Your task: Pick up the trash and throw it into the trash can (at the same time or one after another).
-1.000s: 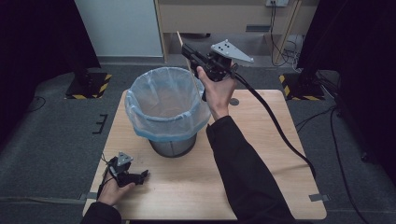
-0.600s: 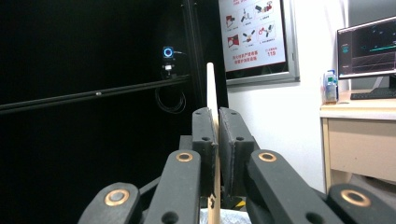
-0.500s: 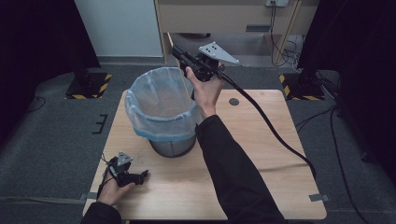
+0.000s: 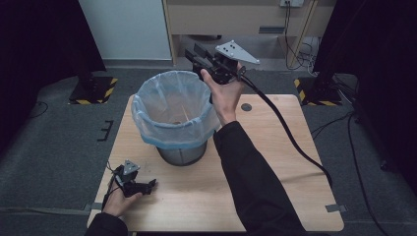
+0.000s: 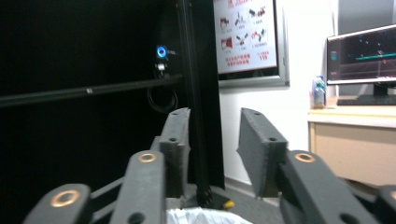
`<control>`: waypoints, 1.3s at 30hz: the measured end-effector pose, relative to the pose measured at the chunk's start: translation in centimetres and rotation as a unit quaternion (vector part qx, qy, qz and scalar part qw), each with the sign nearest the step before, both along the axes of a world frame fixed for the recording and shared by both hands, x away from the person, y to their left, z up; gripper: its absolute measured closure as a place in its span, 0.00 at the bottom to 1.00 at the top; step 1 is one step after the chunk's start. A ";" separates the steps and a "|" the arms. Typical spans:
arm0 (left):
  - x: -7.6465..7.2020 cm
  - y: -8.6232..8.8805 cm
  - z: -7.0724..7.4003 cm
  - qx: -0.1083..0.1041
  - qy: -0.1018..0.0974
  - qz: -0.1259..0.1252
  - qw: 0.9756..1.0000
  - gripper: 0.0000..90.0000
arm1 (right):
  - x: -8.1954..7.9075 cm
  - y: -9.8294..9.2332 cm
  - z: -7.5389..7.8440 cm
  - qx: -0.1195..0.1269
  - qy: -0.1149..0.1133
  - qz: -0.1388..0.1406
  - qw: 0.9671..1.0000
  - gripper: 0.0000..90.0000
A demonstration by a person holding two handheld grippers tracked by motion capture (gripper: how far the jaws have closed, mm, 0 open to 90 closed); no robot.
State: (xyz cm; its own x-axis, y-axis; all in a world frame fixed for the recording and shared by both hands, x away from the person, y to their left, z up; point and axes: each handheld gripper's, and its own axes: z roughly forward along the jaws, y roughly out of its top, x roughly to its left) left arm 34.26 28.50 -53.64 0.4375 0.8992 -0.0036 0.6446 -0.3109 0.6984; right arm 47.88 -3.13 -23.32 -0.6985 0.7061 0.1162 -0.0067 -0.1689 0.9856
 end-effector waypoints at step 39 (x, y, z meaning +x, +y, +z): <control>0.0 0.0 0.0 0.001 0.001 0.001 1.000 0.00 | -12.2 -17.9 -16.2 -0.084 0.147 -0.009 0.986 0.48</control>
